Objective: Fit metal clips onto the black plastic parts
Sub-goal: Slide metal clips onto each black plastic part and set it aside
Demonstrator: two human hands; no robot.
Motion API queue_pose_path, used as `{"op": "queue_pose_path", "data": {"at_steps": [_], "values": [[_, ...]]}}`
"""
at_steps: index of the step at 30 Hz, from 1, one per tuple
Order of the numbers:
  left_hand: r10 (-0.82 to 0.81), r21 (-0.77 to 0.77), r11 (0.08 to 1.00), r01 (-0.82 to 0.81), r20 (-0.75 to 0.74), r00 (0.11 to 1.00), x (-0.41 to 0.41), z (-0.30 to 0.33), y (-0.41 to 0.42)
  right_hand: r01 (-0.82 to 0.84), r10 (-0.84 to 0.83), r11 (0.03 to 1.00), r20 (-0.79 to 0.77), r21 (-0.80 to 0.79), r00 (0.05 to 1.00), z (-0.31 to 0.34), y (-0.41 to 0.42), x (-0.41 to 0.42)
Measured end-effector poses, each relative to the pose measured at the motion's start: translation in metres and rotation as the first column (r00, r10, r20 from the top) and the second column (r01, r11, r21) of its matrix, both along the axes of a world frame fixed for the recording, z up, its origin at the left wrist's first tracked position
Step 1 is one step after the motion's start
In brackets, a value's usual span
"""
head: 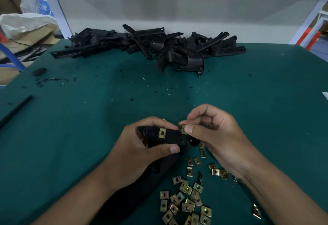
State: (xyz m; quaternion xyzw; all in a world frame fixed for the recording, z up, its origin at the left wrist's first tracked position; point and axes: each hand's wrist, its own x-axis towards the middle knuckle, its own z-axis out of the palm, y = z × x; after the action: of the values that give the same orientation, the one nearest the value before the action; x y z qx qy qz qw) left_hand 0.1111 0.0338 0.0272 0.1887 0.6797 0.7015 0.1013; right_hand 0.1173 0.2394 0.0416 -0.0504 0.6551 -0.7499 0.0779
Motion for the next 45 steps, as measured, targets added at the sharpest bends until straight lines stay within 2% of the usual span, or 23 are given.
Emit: {"op": "queue_pose_path", "data": {"at_steps": [7, 11, 17, 21, 29, 34, 37, 45], "values": [[0.014, -0.024, 1.000, -0.014, 0.001, 1.000, 0.000, -0.001, -0.002, 0.111, -0.104, 0.987, -0.065, 0.114, 0.992, -0.009, -0.008, 0.005], [0.062, -0.026, 0.998, -0.062, -0.011, 0.998, -0.001, -0.004, -0.001, 0.136, -0.129, 0.986, -0.071, 0.101, 0.989, -0.009, -0.009, 0.005], [0.100, -0.052, 0.993, -0.102, -0.038, 0.994, -0.001, -0.006, 0.000, 0.297, -0.281, 0.952, -0.177, 0.073, 0.943, -0.012, -0.026, 0.013], [0.136, -0.073, 0.987, -0.143, -0.096, 0.986, 0.000, -0.007, 0.000, 0.339, -0.327, 0.940, -0.219, 0.021, 0.919, -0.012, -0.031, 0.015], [0.186, -0.042, 0.980, -0.192, -0.115, 0.976, 0.004, -0.010, 0.003, 0.308, -0.290, 0.949, -0.193, 0.073, 0.937, -0.018, -0.028, 0.011], [0.206, 0.052, 0.978, -0.201, -0.117, 0.971, 0.001, -0.004, -0.002, 0.132, -0.106, 0.988, -0.273, 0.078, 0.956, -0.014, -0.023, 0.010], [0.132, 0.110, 0.986, -0.124, -0.066, 0.989, -0.001, 0.000, -0.004, 0.135, -0.090, 0.984, -0.332, 0.115, 0.939, -0.010, -0.021, 0.009], [0.043, 0.146, 0.989, -0.034, -0.056, 0.998, 0.000, 0.001, -0.003, 0.131, -0.107, 0.990, -0.329, 0.051, 0.938, -0.012, -0.016, 0.005]]}}
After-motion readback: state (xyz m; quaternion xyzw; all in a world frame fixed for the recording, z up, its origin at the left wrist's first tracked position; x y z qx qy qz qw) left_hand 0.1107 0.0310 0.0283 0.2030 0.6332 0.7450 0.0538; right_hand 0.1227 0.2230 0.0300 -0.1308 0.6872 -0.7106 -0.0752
